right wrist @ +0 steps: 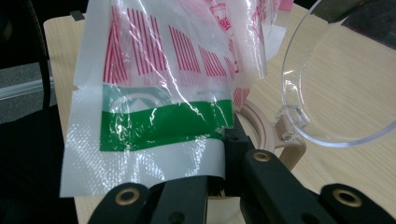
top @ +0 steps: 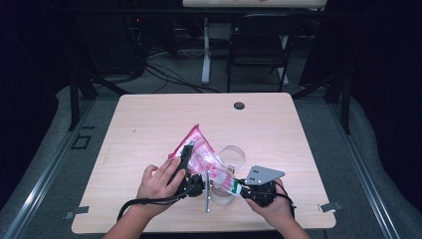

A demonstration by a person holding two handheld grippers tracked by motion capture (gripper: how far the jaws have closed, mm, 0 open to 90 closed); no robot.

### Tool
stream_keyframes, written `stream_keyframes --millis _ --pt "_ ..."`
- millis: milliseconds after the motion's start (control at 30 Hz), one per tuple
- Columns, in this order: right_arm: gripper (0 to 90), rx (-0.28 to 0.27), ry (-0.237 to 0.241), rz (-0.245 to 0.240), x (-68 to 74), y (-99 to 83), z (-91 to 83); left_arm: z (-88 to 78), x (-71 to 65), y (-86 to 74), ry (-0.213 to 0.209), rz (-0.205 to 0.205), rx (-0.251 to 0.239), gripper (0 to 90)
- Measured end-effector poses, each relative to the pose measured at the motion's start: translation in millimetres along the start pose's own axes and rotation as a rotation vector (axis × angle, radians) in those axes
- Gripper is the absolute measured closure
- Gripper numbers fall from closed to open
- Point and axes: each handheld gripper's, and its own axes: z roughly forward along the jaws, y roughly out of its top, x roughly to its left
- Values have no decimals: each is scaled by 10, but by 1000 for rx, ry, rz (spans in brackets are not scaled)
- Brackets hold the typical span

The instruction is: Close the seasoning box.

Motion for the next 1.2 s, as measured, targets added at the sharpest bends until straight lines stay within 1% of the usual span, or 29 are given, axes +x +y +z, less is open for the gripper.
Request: stream_keyframes --millis 500,567,600,633,1200 --pt "900 8 2 1 -5 -18 21 11 -16 -5 -4 -2 -6 699" --pt "900 12 1 0 -8 -18 19 11 -10 -3 2 7 -8 700" --pt "900 11 3 1 -8 -19 19 13 -14 -4 -4 -2 -6 699" --pt "900 11 3 0 -10 -19 19 9 -5 1 1 8 -4 699" --pt "900 12 5 9 -27 -35 30 16 0 14 -1 11 -4 699"
